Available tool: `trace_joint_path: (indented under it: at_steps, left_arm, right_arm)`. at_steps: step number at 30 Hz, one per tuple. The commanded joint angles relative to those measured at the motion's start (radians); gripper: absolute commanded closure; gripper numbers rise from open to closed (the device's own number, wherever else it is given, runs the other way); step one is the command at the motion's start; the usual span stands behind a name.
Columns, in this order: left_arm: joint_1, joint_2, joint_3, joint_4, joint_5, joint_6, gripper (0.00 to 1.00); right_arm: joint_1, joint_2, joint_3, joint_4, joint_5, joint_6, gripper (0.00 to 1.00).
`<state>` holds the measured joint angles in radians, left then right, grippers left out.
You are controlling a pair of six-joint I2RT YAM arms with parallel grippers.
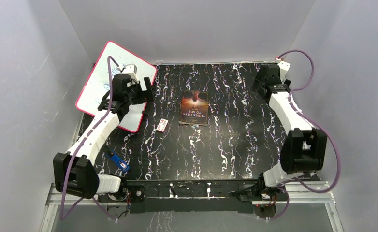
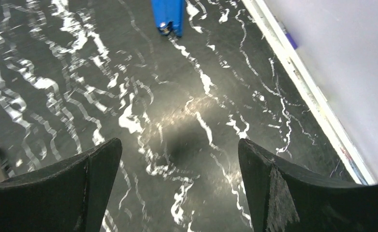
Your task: Load the staples into the stapler
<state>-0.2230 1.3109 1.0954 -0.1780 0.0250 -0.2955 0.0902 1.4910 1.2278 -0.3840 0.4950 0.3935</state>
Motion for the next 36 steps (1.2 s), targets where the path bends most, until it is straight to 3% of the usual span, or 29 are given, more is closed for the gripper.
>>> trace_joint_path:
  at_steps: [1,7,20,36]
  left_arm:
    - [-0.004,0.004,-0.032,0.036,0.034,-0.006,0.02]
    - [-0.004,-0.001,-0.054,0.036,0.051,0.019,0.02]
    - [-0.004,-0.014,-0.072,0.043,0.068,0.019,0.02]
    - [-0.005,-0.022,-0.063,0.03,0.049,0.026,0.02]
  right_arm:
    - [-0.057,0.105,0.082,0.108,0.079,-0.012,0.02]
    - [-0.143,0.312,0.174,0.199,-0.017,-0.046,0.02]
    - [-0.16,0.657,0.472,0.25,-0.075,-0.173,0.02]
    - [-0.177,0.871,0.701,0.19,-0.079,-0.199,0.09]
